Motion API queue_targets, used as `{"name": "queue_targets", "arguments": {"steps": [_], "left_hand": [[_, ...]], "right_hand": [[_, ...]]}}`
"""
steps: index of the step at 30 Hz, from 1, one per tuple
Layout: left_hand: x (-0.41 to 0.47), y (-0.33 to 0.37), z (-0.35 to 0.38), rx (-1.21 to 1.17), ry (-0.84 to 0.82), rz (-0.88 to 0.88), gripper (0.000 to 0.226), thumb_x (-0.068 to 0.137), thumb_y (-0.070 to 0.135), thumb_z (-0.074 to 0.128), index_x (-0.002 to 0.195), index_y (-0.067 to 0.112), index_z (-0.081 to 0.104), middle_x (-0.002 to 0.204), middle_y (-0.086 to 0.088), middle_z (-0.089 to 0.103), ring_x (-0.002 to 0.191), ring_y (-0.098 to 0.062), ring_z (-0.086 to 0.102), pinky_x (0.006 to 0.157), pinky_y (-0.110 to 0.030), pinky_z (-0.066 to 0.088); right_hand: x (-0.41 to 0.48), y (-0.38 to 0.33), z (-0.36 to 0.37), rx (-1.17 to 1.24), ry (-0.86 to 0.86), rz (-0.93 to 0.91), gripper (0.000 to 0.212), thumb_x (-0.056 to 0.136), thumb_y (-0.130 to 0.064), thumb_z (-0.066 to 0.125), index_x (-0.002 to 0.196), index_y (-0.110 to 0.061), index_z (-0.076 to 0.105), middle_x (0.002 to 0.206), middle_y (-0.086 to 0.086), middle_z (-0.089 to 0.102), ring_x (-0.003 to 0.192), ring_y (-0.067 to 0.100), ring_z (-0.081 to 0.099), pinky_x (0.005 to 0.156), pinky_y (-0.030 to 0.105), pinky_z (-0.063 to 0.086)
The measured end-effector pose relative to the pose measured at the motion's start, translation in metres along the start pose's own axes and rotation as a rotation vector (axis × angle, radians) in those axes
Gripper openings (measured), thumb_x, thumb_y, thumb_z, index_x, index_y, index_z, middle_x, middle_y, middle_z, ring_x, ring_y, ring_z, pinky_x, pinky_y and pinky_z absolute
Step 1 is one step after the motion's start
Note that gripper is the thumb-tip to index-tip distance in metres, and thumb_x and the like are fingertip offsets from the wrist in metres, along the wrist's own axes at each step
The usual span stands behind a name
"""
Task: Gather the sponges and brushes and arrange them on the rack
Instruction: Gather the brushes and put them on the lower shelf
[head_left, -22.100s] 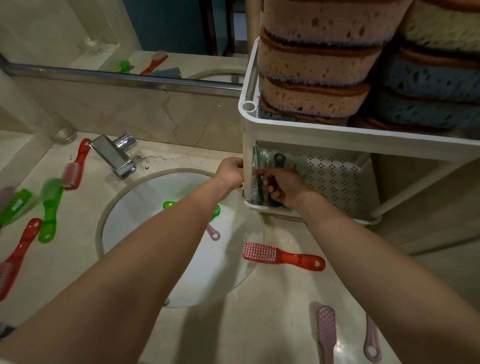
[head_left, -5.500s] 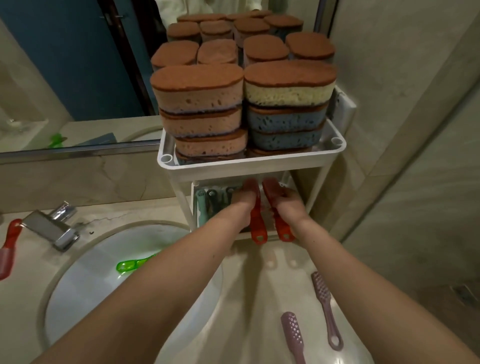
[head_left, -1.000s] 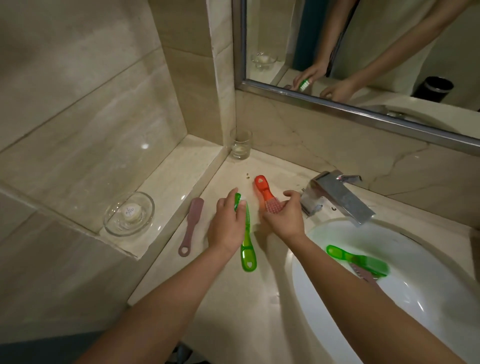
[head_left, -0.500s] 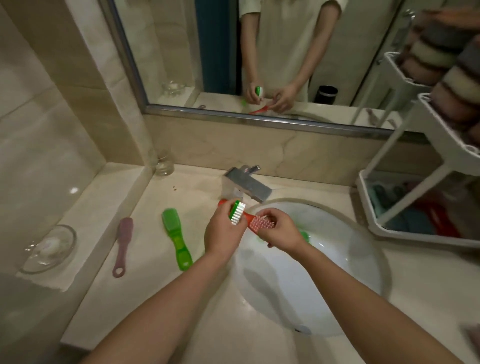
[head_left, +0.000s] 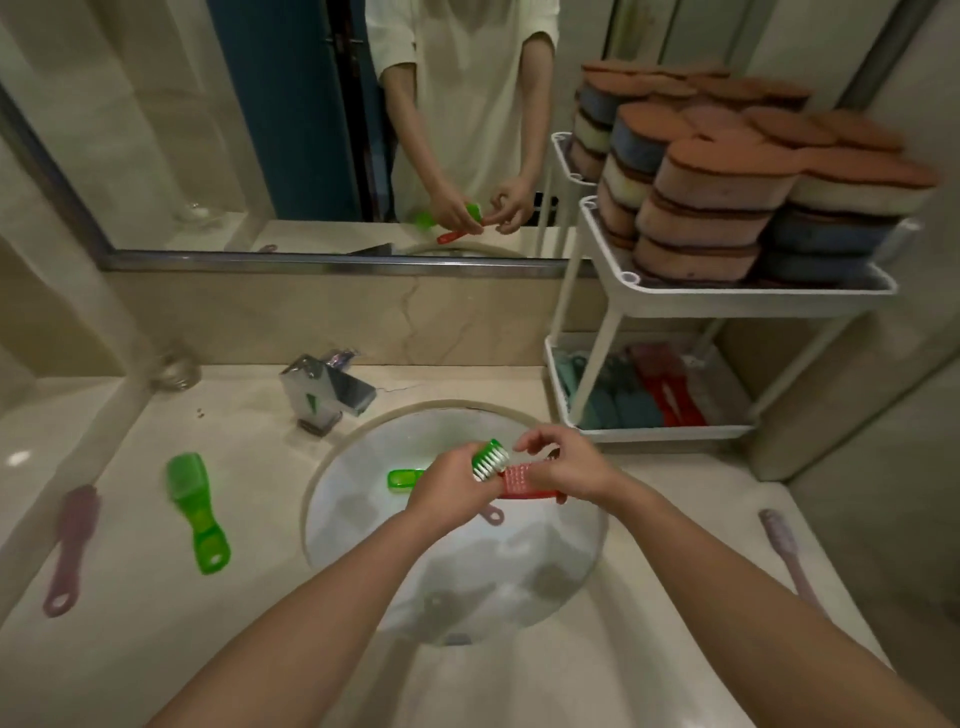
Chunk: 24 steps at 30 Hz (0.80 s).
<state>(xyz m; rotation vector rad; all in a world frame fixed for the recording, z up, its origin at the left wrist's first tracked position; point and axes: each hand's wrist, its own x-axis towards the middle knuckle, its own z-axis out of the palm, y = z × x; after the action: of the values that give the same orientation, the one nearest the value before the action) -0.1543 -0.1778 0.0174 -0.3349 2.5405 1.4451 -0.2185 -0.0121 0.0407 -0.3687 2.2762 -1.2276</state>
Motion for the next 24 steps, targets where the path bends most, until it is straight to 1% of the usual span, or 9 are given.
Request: {"name": "queue_targets", "arguments": {"steps": [2,4,7,9,11,15,19,22,24], "left_hand": [[0.004,0.015,0.022,-0.012,-0.031,0.016,0.019,0.072,0.035,0.065,0.09,0.028,0.061,0.071,0.004,0.072,0.059,-0.017,0.07,0.057,-0.035,0.053],[0.008,0.032,0.042,-0.019,-0.019,0.04,0.021,0.073,0.035,0.07,0.092,0.03,0.062,0.077,0.004,0.071,0.067,-0.014,0.069,0.06,-0.032,0.057],[0.015,0.063,0.069,-0.108,-0.058,0.047,0.019,0.083,0.014,0.07,0.091,0.027,0.059,0.072,0.007,0.065,0.057,-0.004,0.06,0.045,-0.015,0.045],[0.023,0.082,0.088,-0.159,-0.08,0.032,0.016,0.085,0.008,0.067,0.09,0.02,0.057,0.068,0.003,0.061,0.051,-0.006,0.055,0.043,-0.017,0.043],[0.031,0.098,0.106,-0.236,-0.06,-0.008,0.015,0.086,0.005,0.066,0.089,0.017,0.056,0.066,0.0,0.059,0.048,-0.007,0.054,0.043,-0.018,0.043],[0.052,0.129,0.139,-0.462,0.029,-0.114,0.016,0.086,0.001,0.065,0.08,0.015,0.057,0.061,-0.004,0.055,0.038,-0.006,0.048,0.04,-0.018,0.039],[0.073,0.156,0.166,-0.576,0.068,-0.162,0.01,0.087,0.002,0.064,0.092,0.009,0.06,0.065,-0.006,0.059,0.047,-0.011,0.052,0.042,-0.02,0.043],[0.086,0.172,0.182,-0.604,0.074,-0.181,0.008,0.087,0.002,0.063,0.09,0.009,0.062,0.064,-0.006,0.06,0.045,-0.009,0.054,0.044,-0.02,0.046],[0.096,0.179,0.192,-0.594,0.077,-0.194,0.013,0.086,0.004,0.064,0.099,0.004,0.064,0.068,-0.006,0.063,0.053,-0.012,0.058,0.056,-0.027,0.053]], "right_hand": [[-0.006,0.013,-0.027,0.07,0.082,0.026,0.032,0.078,0.003,0.064,0.105,-0.014,0.062,0.107,0.006,0.054,0.074,0.016,0.056,0.047,0.026,0.044],[-0.012,0.023,-0.051,0.142,0.176,0.041,0.035,0.078,0.006,0.061,0.107,-0.013,0.061,0.108,0.007,0.059,0.075,0.015,0.058,0.049,0.027,0.045],[-0.019,0.038,-0.079,0.273,0.323,0.061,0.043,0.081,0.004,0.062,0.119,-0.015,0.055,0.106,0.008,0.059,0.076,0.015,0.06,0.049,0.023,0.048],[-0.022,0.049,-0.094,0.39,0.419,0.068,0.049,0.085,0.0,0.063,0.13,-0.012,0.049,0.101,0.008,0.06,0.08,0.016,0.061,0.055,0.022,0.051],[-0.024,0.061,-0.109,0.466,0.474,0.098,0.055,0.089,-0.007,0.063,0.14,-0.01,0.041,0.105,0.011,0.063,0.086,0.02,0.063,0.065,0.029,0.053],[-0.037,0.077,-0.132,0.461,0.389,0.165,0.055,0.094,-0.012,0.055,0.144,-0.011,0.031,0.104,0.008,0.066,0.078,0.02,0.066,0.06,0.031,0.052],[-0.048,0.094,-0.148,0.407,0.371,0.156,0.055,0.089,-0.009,0.064,0.136,-0.015,0.036,0.091,0.008,0.066,0.074,0.017,0.066,0.062,0.029,0.054],[-0.048,0.107,-0.162,0.336,0.41,0.115,0.069,0.078,-0.005,0.076,0.136,-0.011,0.04,0.093,0.008,0.065,0.081,0.016,0.064,0.071,0.028,0.054],[-0.045,0.112,-0.172,0.263,0.427,0.1,0.074,0.069,-0.009,0.084,0.131,-0.015,0.046,0.101,0.008,0.065,0.088,0.013,0.064,0.081,0.033,0.057]]}}
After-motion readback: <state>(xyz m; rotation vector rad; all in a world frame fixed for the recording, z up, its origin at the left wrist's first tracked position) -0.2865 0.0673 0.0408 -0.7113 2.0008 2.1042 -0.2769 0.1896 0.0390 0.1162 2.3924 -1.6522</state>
